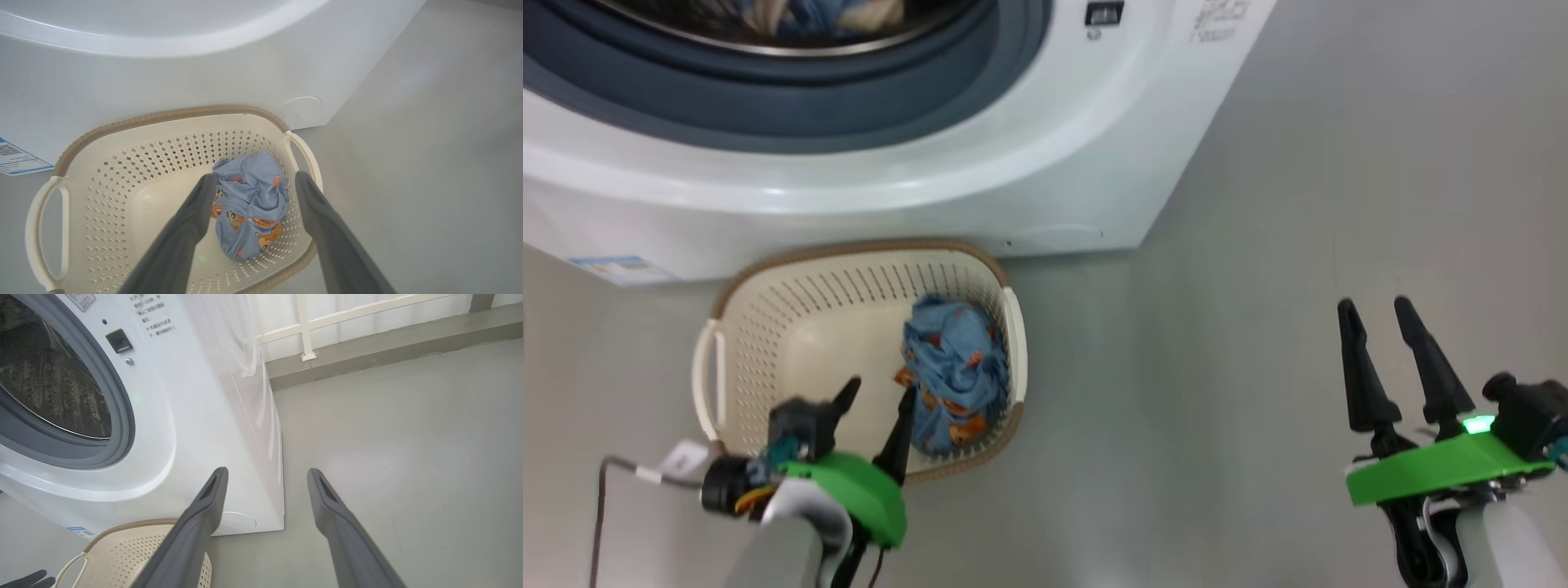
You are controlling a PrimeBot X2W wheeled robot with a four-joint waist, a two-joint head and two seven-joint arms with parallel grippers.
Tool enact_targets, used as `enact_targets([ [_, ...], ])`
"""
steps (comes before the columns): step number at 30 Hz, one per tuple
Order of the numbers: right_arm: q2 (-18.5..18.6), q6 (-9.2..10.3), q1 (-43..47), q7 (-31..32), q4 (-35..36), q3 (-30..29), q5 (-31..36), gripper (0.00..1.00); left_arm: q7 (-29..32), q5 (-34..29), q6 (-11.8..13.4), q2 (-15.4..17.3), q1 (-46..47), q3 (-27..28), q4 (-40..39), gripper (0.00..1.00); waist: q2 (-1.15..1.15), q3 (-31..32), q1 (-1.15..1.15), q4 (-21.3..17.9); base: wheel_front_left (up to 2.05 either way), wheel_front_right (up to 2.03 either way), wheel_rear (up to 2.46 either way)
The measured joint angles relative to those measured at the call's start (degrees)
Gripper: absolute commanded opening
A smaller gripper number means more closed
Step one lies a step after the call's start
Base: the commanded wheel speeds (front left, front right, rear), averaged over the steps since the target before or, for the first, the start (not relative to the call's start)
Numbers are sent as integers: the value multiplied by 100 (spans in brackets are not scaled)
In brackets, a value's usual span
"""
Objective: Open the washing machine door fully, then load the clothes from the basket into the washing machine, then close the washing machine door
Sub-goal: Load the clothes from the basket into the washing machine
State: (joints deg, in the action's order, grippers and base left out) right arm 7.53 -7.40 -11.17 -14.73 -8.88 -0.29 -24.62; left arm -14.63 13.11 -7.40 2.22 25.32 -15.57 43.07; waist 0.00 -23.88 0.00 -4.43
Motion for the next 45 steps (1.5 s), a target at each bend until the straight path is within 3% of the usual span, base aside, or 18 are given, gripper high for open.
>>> enact_targets([
  [11, 32, 0, -622, 0, 25, 129, 1, 100, 0, 456, 0, 75, 1454, -829, 979, 100, 0, -1063, 0, -137, 0, 0, 0],
  [22, 130, 0, -1108, 0, -280, 325, 1, 100, 0, 1102, 1, 68, 2268, -1645, 1713, 100, 0, -1838, 0, -123, 0, 0, 0],
  [34, 171, 0, -1450, 0, -472, 483, 1, 100, 0, 2295, 0, 108, 2892, -3043, 2091, 100, 0, -2370, 0, -112, 0, 0, 0],
  [45, 191, 0, -1611, 0, -439, 559, 1, 100, 60, 3241, 0, 293, 3298, -3696, 2299, 100, 0, -2659, 0, -252, 0, 0, 0],
])
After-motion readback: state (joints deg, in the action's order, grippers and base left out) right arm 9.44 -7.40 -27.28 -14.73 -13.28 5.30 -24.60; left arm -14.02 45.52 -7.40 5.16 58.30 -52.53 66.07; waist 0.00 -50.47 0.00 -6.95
